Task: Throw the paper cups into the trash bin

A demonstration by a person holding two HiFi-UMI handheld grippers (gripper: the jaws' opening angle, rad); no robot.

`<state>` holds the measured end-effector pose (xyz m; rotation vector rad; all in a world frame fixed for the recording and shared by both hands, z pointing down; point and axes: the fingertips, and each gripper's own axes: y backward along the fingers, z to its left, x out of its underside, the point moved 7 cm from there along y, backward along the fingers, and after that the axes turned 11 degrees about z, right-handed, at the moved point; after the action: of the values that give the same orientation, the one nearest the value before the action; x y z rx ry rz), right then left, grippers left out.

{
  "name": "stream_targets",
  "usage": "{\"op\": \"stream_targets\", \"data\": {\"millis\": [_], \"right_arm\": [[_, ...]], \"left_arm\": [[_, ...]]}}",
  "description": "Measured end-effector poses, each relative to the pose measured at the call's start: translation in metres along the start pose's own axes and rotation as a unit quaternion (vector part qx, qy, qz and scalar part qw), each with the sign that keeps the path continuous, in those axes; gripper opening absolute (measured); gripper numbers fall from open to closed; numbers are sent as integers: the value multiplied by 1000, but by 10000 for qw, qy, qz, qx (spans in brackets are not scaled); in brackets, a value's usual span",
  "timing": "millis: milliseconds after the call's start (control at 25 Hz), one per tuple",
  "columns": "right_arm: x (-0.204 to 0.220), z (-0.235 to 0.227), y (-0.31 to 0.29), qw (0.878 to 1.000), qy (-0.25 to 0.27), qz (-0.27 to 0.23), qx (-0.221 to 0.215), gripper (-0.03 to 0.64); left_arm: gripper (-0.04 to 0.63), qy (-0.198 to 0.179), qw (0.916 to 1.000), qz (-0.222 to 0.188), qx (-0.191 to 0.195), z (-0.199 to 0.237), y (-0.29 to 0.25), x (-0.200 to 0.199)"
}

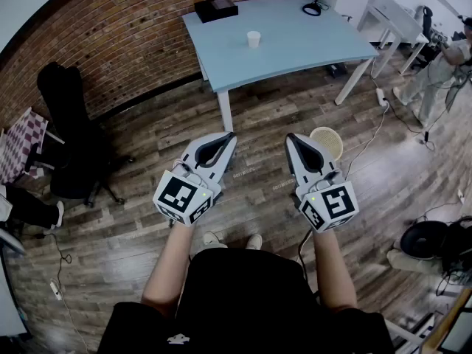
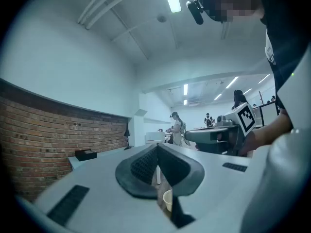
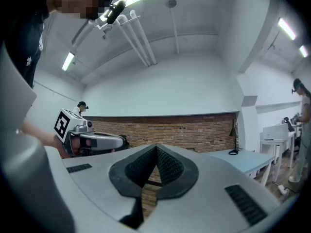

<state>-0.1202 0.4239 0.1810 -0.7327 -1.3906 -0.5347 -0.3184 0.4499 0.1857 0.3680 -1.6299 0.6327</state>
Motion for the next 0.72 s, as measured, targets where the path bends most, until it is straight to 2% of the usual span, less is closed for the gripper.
{"op": "stream_targets", "data": {"millis": [240, 360, 720], "right_arm": [[8, -6, 10, 9997, 234, -25, -85, 5], [11, -11, 8, 9998, 158, -18, -154, 5], [16, -27, -22, 10000, 41, 62, -49, 5]], "left_arm": [[8, 63, 10000, 2, -40, -19, -5, 7], [8, 84, 9999, 85, -52, -20, -9, 11], [9, 171, 9997, 151, -6, 11, -26, 19]]}}
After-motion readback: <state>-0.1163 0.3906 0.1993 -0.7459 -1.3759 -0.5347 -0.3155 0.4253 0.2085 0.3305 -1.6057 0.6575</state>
